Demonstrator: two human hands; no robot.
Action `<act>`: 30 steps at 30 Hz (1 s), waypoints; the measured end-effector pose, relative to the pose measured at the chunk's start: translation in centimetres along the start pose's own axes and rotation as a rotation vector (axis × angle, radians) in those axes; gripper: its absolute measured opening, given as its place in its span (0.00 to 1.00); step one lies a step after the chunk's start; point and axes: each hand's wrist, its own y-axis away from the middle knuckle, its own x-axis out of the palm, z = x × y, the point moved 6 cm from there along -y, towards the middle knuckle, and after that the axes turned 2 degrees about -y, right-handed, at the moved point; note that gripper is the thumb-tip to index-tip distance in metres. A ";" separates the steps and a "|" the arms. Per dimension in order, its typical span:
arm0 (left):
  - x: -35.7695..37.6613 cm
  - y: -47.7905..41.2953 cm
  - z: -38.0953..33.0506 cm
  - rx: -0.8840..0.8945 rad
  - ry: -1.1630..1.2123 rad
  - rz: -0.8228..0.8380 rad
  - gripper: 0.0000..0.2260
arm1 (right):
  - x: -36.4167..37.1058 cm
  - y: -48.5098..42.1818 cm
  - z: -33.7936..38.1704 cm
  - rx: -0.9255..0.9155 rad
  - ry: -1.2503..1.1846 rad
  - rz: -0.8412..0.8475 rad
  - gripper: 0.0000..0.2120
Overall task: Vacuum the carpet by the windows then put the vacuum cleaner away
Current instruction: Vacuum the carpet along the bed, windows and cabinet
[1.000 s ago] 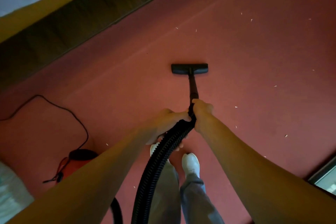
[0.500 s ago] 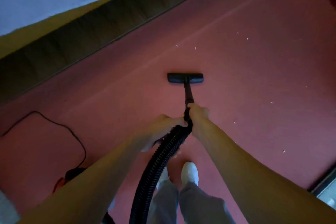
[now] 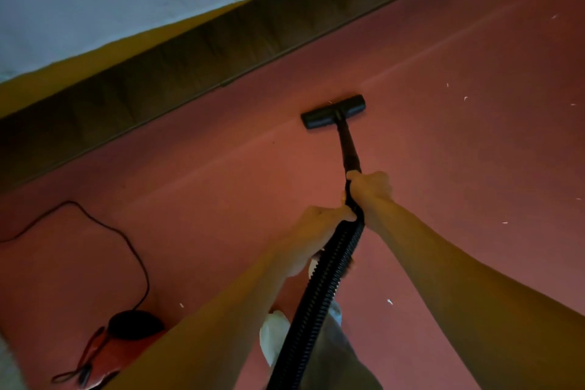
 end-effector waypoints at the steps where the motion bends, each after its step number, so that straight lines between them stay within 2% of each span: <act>1: 0.5 -0.5 -0.2 -0.014 0.000 0.013 0.19 | -0.4 -0.4 0.5 -0.023 0.055 -0.003 0.16; 6: 2.0 -2.1 -1.0 -0.034 0.010 -0.019 0.17 | -1.0 -1.9 2.2 -0.093 0.260 0.018 0.15; 12: 2.5 -1.7 0.1 -0.089 -0.049 -0.013 0.17 | -0.8 -1.8 0.8 -0.112 0.317 0.033 0.16; 16: 2.5 -0.5 1.1 -0.101 -0.114 -0.039 0.19 | -1.8 -0.8 -1.8 -0.033 0.167 0.011 0.16; 24: 2.9 3.4 3.0 -0.152 -0.334 0.068 0.19 | -3.3 3.2 -8.4 0.209 -0.189 -0.005 0.14; 27: 3.3 4.3 3.4 -0.167 -0.350 0.122 0.19 | -3.5 4.0 -9.9 0.242 -0.276 -0.020 0.16; 30: 3.3 4.1 3.3 -0.132 -0.368 0.095 0.18 | -3.4 3.4 -10.1 0.247 -0.323 -0.032 0.17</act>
